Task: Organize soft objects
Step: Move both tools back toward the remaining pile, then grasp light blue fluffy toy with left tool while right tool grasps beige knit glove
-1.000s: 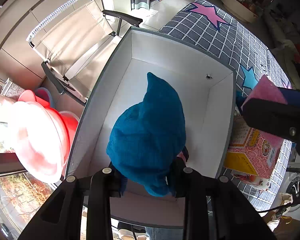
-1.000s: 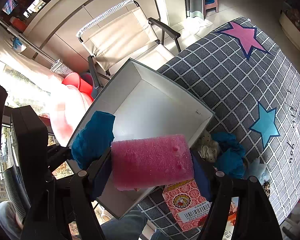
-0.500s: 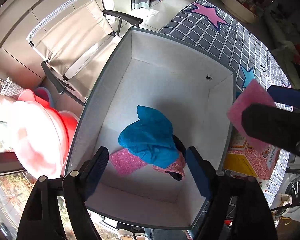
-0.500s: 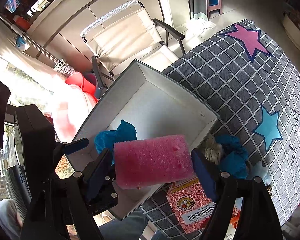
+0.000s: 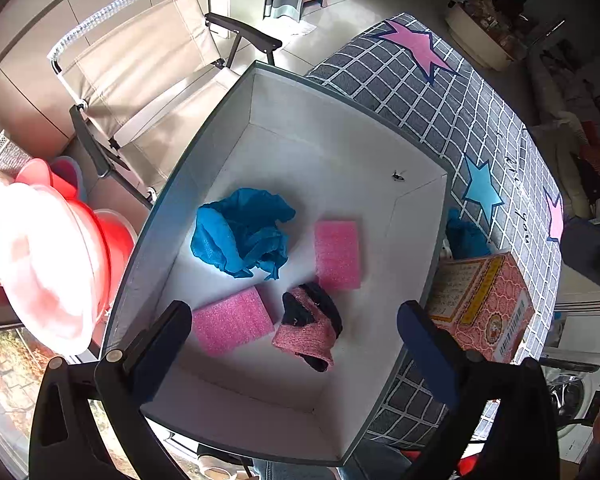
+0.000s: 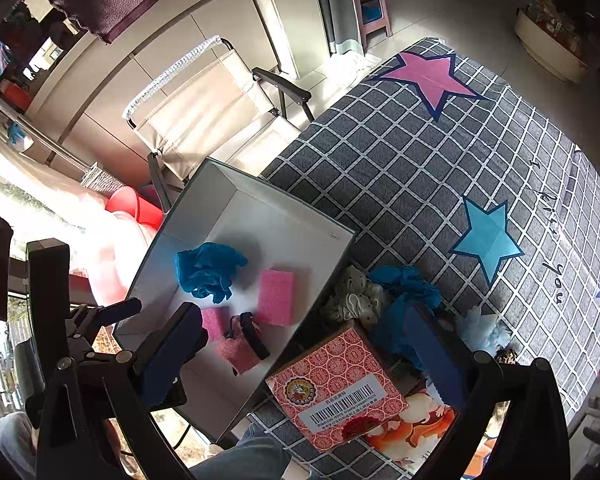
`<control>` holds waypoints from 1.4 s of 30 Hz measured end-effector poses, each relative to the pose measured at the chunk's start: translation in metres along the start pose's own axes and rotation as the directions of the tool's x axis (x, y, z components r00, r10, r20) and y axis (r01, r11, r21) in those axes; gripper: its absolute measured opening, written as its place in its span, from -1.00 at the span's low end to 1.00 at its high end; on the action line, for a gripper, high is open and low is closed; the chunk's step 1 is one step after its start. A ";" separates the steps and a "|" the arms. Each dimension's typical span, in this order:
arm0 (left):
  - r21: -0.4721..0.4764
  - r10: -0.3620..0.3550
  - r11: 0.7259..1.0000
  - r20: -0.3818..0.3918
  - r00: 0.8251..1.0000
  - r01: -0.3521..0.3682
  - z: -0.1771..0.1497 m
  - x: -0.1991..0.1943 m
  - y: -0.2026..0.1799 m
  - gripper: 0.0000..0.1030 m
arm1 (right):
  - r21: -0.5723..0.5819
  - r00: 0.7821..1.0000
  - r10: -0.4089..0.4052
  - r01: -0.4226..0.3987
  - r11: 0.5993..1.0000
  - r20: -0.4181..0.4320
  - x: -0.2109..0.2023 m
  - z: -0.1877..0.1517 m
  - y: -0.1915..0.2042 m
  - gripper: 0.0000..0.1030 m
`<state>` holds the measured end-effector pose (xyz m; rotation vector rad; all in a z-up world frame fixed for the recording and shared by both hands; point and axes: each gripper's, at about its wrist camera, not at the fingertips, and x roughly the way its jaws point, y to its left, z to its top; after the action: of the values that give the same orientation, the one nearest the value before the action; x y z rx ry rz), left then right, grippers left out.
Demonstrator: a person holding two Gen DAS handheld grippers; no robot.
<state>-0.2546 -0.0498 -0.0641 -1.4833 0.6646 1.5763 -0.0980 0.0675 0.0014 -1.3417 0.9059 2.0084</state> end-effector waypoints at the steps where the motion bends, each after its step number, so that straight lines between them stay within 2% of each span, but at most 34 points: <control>1: 0.011 -0.005 1.000 -0.004 1.000 0.005 0.001 0.000 -0.005 0.99 | 0.021 1.000 -0.005 0.005 1.000 0.005 -0.004 -0.002 -0.009 0.99; 8: 0.078 -0.055 0.995 -0.013 0.998 0.056 0.009 -0.008 -0.040 0.99 | 0.203 0.997 -0.069 0.059 0.977 0.040 -0.030 -0.022 -0.086 0.99; 17: 0.194 -0.047 0.980 -0.023 0.999 0.050 0.009 -0.020 -0.089 0.99 | 0.475 0.996 -0.086 0.086 0.875 -0.023 -0.025 -0.083 -0.185 0.99; 25: 0.356 -0.055 0.932 -0.069 0.996 0.076 0.003 -0.025 -0.162 0.99 | 0.595 0.986 -0.109 0.165 0.786 -0.129 -0.003 -0.145 -0.246 0.99; 29: 0.422 -0.059 0.901 -0.106 0.993 0.099 0.000 -0.020 -0.208 0.99 | 0.633 0.980 -0.090 0.183 0.752 -0.176 0.017 -0.169 -0.266 0.99; 32: 0.463 -0.038 0.881 -0.136 0.990 0.097 0.000 -0.008 -0.242 0.99 | 0.644 0.979 -0.058 0.172 0.745 -0.195 0.036 -0.178 -0.274 0.99; 35: 0.514 0.018 0.856 -0.137 0.990 0.055 -0.004 0.011 -0.273 0.99 | 0.660 0.979 -0.019 0.150 0.736 -0.201 0.055 -0.183 -0.282 0.99; 40: 0.554 0.103 0.832 -0.157 0.982 0.001 -0.010 0.046 -0.301 0.99 | 0.695 0.979 0.061 0.094 0.713 -0.196 0.078 -0.194 -0.294 0.98; 42: 0.566 0.133 0.824 -0.154 0.979 -0.023 -0.013 0.057 -0.307 0.99 | 0.697 0.978 0.089 0.070 0.713 -0.188 0.082 -0.197 -0.296 0.70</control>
<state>0.0165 0.1048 -0.0694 -1.1645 1.1991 1.1537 0.2065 0.1034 -0.1965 -1.0880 1.5776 1.2857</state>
